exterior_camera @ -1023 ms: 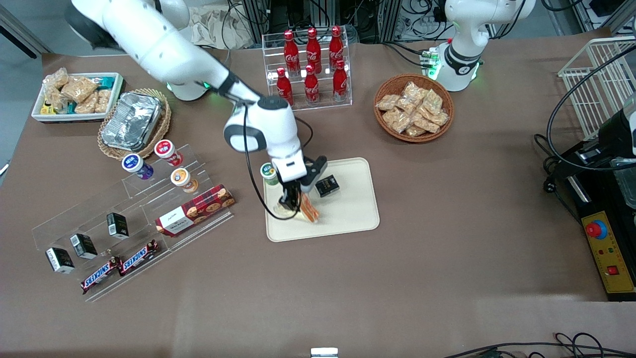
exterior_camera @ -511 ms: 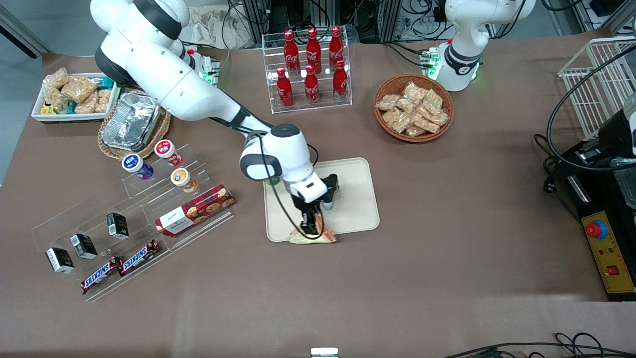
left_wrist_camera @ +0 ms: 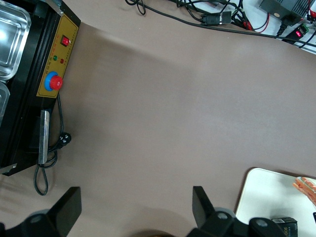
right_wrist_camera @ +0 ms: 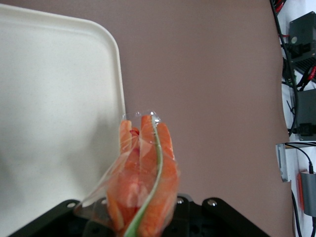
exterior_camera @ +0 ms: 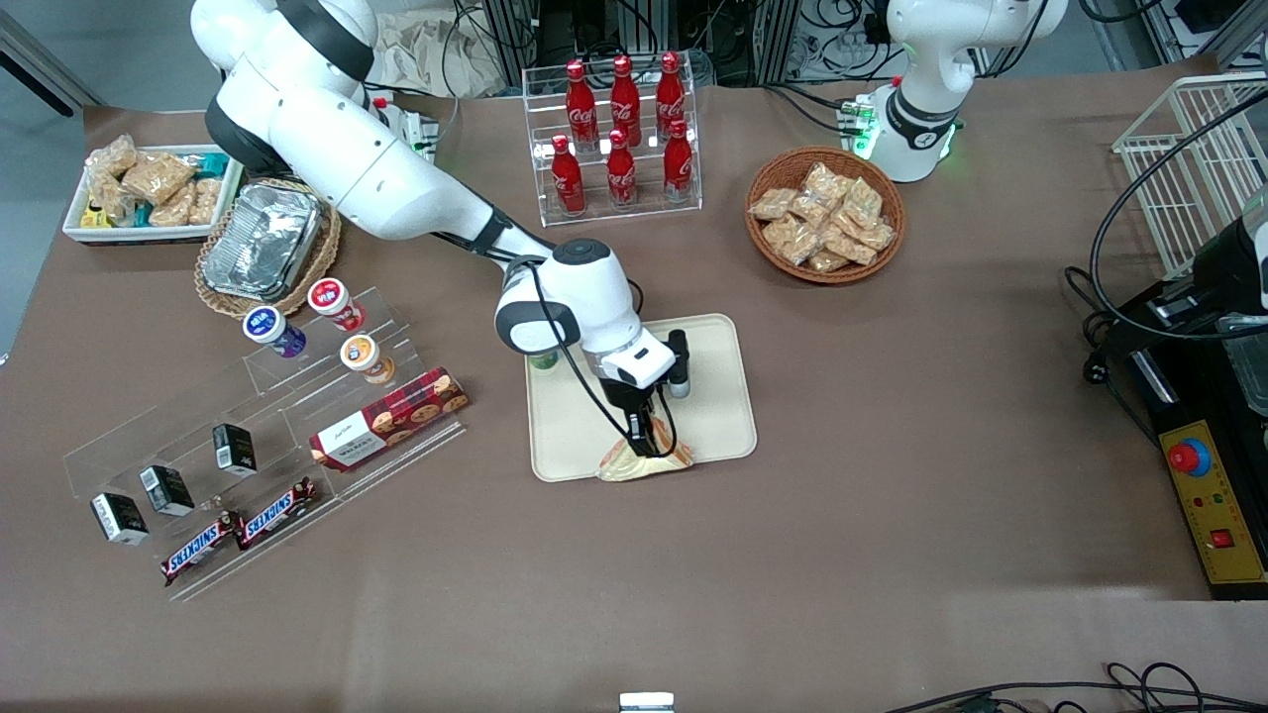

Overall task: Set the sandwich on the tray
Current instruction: 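Lower the sandwich onto the tray beside the black packet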

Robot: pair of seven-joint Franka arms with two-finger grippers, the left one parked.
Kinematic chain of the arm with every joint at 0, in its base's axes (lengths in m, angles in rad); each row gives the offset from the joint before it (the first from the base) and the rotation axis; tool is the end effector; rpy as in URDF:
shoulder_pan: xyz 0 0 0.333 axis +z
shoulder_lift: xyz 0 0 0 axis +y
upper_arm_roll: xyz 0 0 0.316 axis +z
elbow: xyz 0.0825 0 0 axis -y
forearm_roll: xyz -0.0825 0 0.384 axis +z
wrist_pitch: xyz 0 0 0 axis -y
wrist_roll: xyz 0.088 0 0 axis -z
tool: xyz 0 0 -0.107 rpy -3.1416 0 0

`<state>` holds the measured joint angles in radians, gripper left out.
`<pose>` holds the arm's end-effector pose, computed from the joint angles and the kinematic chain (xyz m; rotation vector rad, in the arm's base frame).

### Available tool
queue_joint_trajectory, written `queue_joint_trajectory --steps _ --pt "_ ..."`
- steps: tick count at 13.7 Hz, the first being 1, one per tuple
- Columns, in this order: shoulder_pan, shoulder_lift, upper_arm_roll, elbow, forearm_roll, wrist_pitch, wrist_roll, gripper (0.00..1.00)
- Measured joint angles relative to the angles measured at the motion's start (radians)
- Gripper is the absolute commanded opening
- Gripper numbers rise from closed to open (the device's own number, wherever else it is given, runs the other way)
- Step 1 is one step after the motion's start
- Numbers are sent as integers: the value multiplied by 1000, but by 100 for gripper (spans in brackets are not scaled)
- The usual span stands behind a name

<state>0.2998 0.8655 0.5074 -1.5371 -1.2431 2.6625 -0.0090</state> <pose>0.5322 0.4939 0.2203 1.9618 2.0069 0.7823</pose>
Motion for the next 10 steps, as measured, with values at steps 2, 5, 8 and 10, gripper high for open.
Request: queue_joint_trajectory --steps 2,5,8,10 --pt "0 3 -2 -12 -1 1 -3 0" --pt "-2 3 -2 -33 -1 2 -5 0" --pt "-13 -2 3 -52 -1 8 -7 0" --pt "-32 -8 16 -69 -2 13 -8 96"
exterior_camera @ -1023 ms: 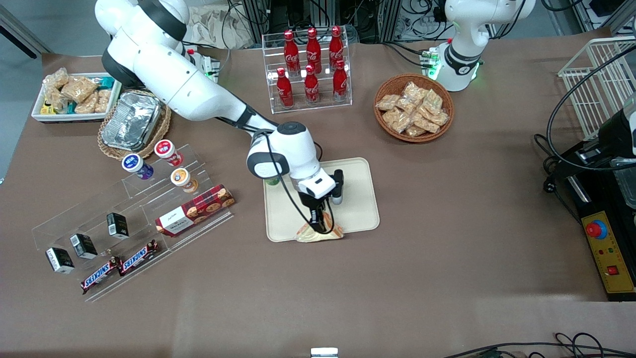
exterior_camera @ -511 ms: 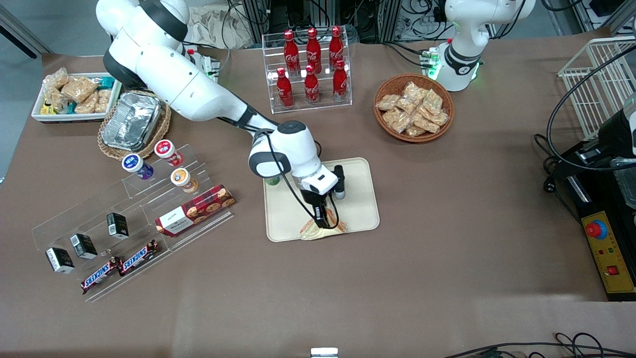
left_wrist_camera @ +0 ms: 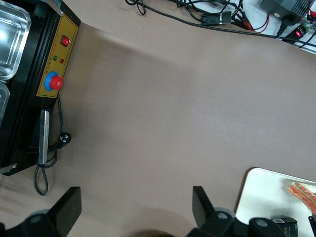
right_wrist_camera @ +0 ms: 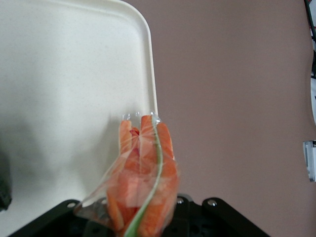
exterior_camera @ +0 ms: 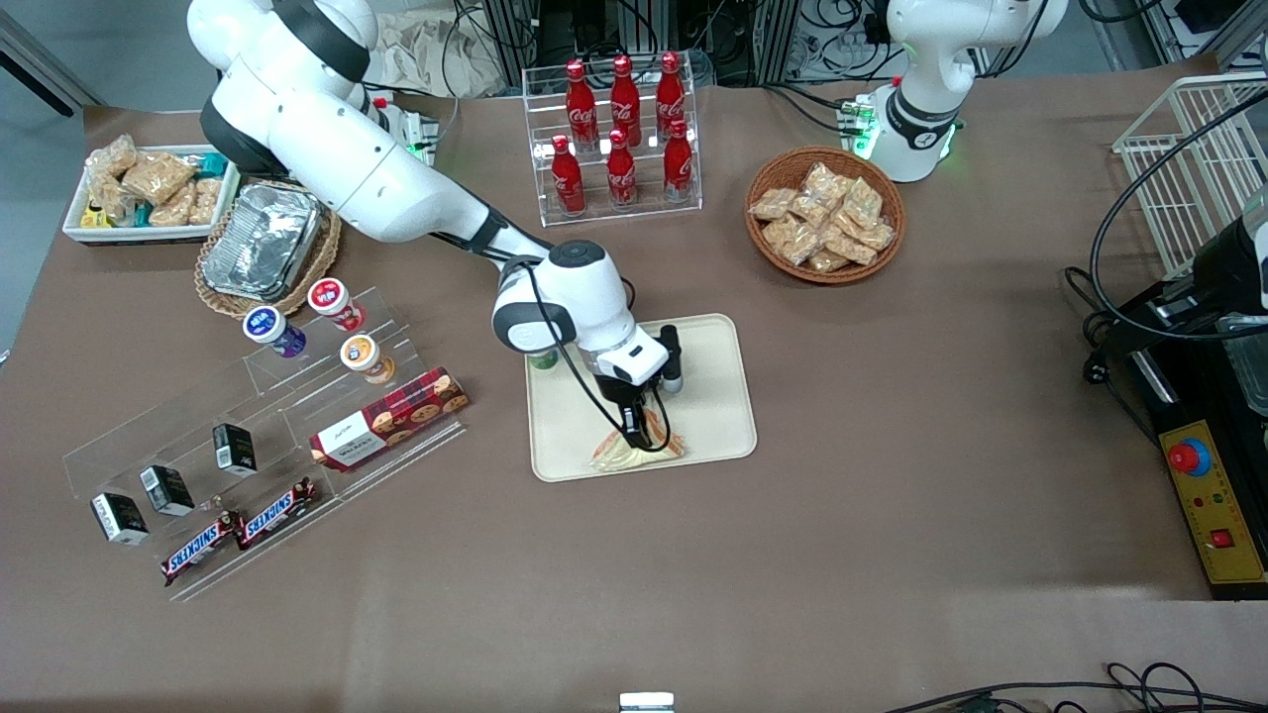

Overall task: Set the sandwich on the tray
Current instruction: 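Lower the sandwich onto the tray beside the black packet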

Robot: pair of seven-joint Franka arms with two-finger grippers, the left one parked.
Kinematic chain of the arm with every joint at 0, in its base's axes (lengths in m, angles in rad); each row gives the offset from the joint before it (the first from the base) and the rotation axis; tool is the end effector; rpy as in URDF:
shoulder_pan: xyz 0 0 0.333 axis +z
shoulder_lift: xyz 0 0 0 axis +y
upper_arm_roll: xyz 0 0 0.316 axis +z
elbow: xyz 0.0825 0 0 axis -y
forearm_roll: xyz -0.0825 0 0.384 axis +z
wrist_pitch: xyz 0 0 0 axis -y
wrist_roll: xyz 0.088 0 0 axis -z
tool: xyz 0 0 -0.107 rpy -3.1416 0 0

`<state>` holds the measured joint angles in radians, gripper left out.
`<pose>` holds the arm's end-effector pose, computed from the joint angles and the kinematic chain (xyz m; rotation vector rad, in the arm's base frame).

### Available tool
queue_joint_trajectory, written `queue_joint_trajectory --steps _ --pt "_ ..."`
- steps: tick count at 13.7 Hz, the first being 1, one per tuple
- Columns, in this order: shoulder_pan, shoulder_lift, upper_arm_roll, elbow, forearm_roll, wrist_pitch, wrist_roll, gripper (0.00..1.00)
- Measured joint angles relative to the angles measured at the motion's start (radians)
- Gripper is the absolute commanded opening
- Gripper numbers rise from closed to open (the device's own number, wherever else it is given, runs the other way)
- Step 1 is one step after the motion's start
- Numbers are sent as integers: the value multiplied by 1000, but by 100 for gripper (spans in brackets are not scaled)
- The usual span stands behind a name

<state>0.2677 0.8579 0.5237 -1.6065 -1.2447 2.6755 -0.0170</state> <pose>0.5188 0.4818 0.2027 1.9705 2.0531 0.7287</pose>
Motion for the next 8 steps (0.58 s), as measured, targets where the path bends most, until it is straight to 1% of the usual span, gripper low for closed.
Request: queue_joint_trajectory --steps 1,8 --pt "-5 -2 2 -6 0 1 3 99" --pt "-20 -19 20 -24 2 4 40 99"
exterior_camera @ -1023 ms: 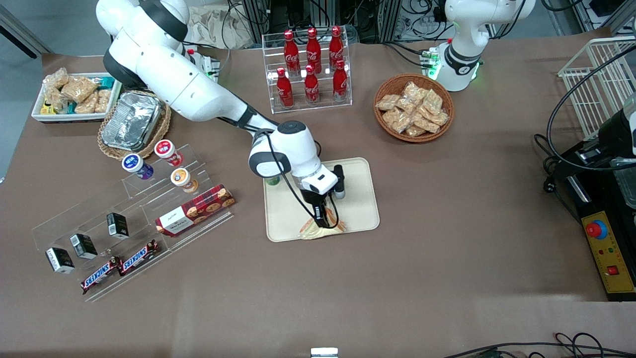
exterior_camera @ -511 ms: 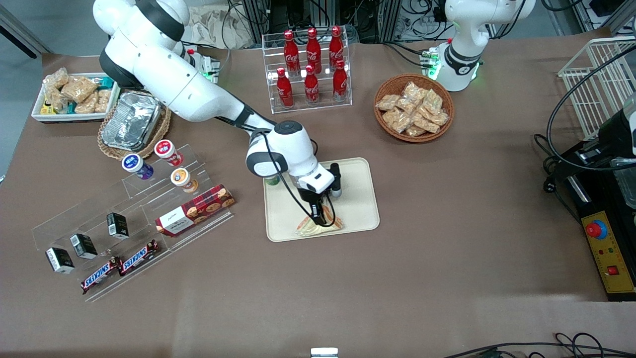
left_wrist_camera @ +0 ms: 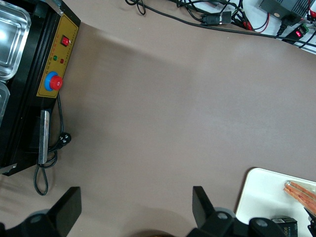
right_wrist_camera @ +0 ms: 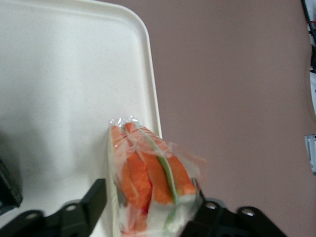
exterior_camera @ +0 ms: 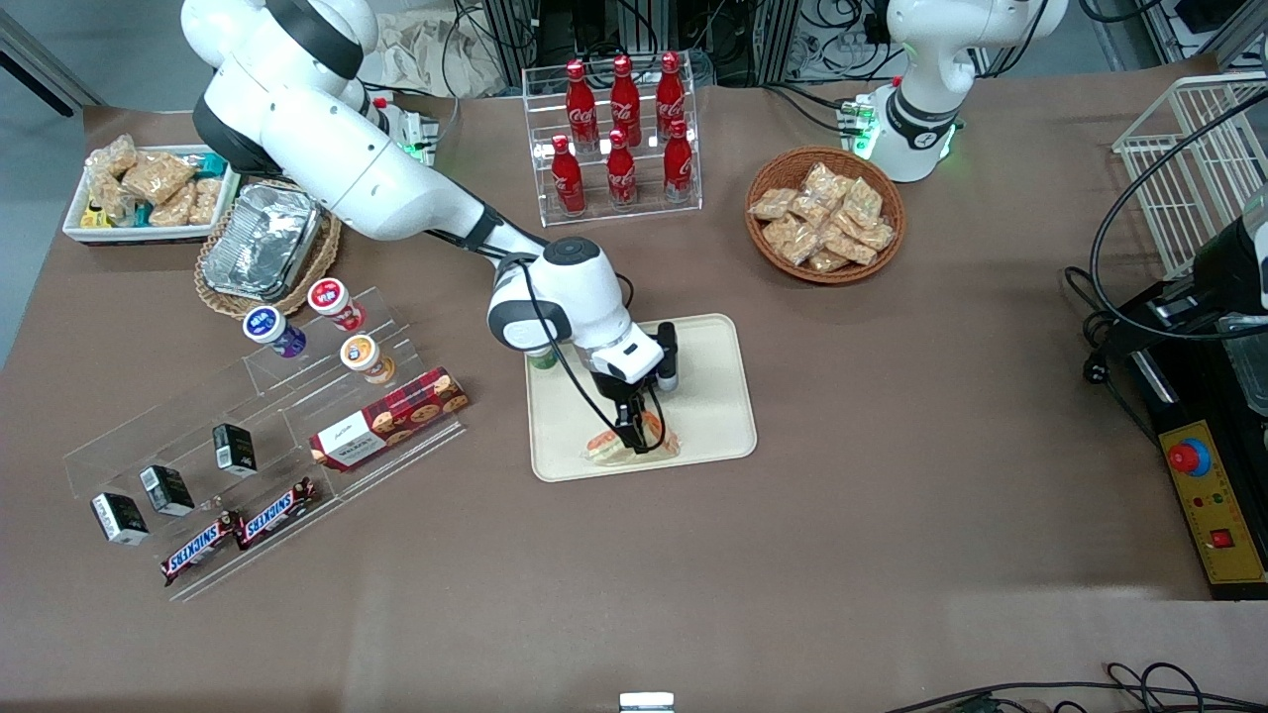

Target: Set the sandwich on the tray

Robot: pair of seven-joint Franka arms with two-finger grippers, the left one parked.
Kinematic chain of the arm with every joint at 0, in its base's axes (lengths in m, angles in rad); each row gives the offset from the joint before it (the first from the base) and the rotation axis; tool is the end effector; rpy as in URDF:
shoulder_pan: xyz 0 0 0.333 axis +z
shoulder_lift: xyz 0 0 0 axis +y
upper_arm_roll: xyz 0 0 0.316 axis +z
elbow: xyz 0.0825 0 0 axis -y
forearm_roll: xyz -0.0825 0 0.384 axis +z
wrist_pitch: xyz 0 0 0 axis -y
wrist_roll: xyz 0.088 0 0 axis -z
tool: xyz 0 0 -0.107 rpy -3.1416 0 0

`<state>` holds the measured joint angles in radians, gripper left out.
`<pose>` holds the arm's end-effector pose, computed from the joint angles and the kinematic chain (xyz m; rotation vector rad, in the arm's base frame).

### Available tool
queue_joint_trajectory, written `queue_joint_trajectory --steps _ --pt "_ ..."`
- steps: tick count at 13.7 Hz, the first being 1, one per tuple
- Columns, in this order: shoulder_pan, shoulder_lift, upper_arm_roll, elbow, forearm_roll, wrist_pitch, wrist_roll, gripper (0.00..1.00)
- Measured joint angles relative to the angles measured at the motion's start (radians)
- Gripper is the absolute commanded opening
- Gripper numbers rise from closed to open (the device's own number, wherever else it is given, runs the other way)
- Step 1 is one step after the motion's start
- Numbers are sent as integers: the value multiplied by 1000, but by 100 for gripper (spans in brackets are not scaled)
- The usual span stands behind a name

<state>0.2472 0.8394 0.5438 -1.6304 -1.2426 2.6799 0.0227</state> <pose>0.5155 0.4795 0.2104 2.0242 2.0254 0.7455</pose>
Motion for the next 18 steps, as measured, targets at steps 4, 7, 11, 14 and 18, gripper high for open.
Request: queue_joint_trajectory --steps 4,7,11,14,18 --pt "-109 -17 108 -41 1 0 3 99" --pt "-275 -28 264 -114 9 -1 49 99" --pt "-540 -79 515 -264 65 -95 177 99" --pt "-631 -143 710 -270 296 -413 201 99" --pt "-772 -334 819 -221 627 -678 234 99"
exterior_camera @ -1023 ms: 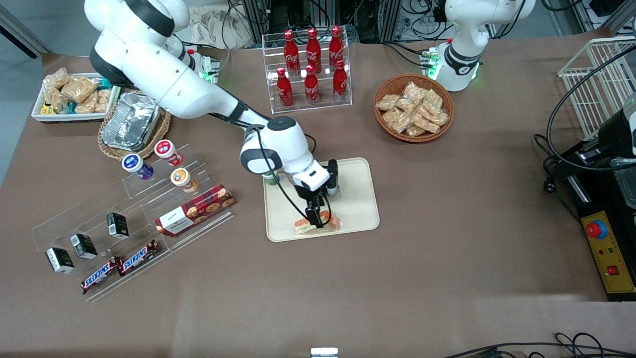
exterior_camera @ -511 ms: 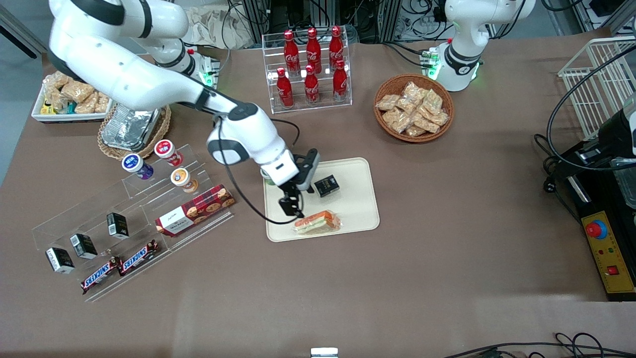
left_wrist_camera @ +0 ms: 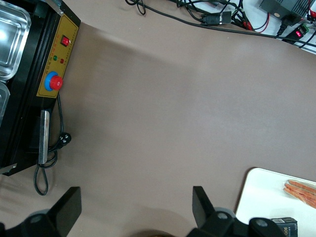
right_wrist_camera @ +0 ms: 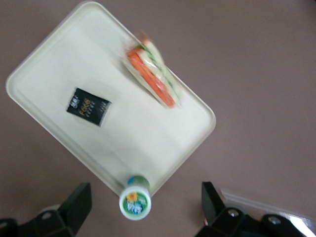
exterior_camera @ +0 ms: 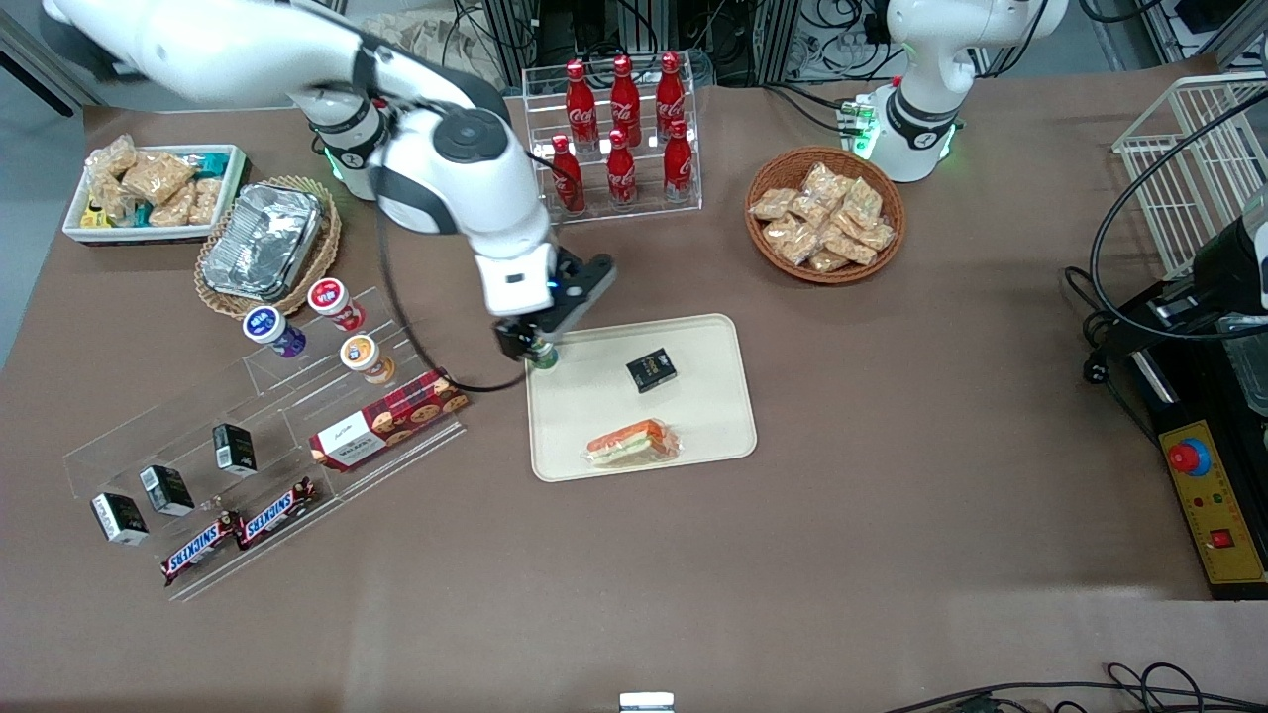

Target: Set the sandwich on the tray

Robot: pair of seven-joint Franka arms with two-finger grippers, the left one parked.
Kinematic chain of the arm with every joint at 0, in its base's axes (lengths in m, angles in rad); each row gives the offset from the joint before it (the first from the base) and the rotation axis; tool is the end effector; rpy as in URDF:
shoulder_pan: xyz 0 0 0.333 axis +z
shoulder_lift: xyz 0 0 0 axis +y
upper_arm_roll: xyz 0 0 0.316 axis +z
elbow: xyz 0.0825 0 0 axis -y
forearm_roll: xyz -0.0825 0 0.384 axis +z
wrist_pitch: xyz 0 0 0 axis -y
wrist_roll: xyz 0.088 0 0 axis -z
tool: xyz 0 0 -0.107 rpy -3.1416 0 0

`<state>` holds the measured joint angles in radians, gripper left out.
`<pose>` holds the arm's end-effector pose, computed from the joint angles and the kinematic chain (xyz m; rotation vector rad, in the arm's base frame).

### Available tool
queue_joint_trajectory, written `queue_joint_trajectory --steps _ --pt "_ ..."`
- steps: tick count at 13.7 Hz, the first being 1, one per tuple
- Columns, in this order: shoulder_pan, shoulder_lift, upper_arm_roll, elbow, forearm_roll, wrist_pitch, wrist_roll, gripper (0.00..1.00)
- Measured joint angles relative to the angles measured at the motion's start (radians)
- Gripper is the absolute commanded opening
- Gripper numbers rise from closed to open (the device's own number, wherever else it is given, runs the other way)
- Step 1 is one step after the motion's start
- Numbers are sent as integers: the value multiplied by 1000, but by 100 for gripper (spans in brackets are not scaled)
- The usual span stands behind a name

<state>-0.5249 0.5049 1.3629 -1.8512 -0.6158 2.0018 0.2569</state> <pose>0.4843 0.3675 0.4398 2.8858 1.1869 0.1842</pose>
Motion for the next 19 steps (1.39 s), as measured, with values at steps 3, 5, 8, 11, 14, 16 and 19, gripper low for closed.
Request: queue_joint_trajectory --steps 3,5,8,11,14,16,19 --pt "-115 -89 9 91 132 -173 -1 99" --pt "-161 -99 5 158 167 -237 0 99" --pt "-265 -99 1 185 173 -273 0 99" --pt "-344 -98 -45 235 180 -363 -4 99" --pt "-340 -97 -143 352 189 -467 -32 99" --pt "-333 -98 -186 407 190 -494 -49 99" --pt "-279 -108 -306 474 195 -547 -57 99"
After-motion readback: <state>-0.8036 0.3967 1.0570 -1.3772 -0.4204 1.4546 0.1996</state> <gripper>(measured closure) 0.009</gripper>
